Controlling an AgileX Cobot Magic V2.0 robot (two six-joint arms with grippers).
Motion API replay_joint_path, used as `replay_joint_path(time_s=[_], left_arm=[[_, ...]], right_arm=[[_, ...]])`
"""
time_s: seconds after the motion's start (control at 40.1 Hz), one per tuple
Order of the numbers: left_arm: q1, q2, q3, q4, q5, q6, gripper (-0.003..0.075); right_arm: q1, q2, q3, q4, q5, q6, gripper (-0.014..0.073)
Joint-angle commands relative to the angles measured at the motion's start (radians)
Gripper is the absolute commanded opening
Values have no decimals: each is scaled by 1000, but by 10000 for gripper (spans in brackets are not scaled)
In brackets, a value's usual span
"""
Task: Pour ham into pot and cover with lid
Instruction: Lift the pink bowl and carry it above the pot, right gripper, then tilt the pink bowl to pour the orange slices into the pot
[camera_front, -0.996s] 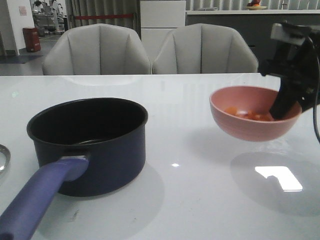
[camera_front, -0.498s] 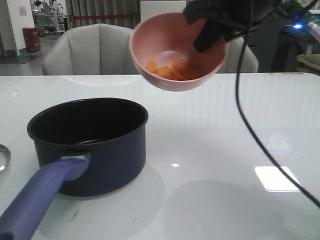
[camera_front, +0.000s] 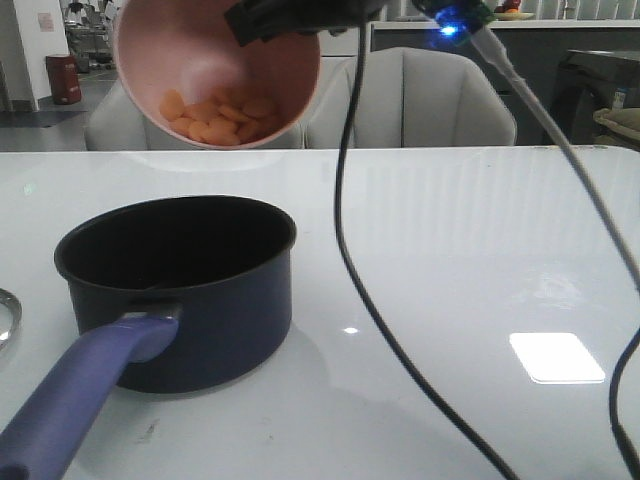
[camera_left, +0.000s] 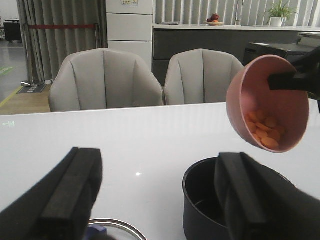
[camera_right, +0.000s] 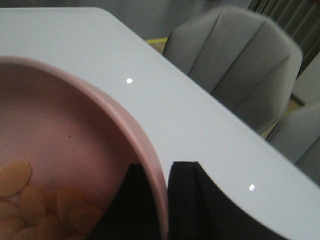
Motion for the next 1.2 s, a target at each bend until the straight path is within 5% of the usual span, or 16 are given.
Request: replay_joint_path(time_s=[0.0,0.249,0.598,0.922,1.171], left_arm=[[-8,12,-25,-7,-77,0,522],[-8,12,-25,-7,-77,0,522],[-8,12,-25,-25,-77,0,522],[-8,12,-25,-25,-77,0,522],[-8,12,-25,-25,-77,0,522]], right_arm=[[20,-19,-36,-11,-220,-131,139],[46,63,-32,-11,-488,-314,139],[86,99,40,-14,-901,-409,139],[87,139,67,-103,-1052,-429,139],[96,166,67,1,-963,-333,139]])
